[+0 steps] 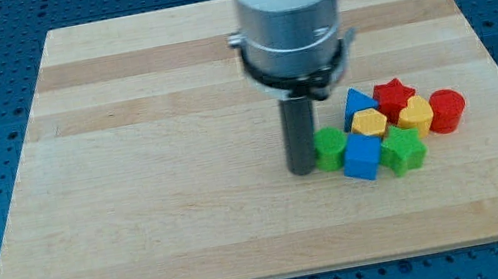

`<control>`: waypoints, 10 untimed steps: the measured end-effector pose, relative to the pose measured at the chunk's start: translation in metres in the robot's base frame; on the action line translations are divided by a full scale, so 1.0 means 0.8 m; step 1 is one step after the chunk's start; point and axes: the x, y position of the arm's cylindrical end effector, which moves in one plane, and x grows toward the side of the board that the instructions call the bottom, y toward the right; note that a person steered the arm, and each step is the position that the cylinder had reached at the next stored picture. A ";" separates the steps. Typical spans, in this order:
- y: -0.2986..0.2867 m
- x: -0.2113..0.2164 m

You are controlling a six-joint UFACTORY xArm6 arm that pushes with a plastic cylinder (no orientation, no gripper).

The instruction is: Move the arm to the right of the red circle

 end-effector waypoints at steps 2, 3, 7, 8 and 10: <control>0.034 0.000; 0.034 0.001; 0.192 0.048; 0.253 -0.005; 0.243 -0.003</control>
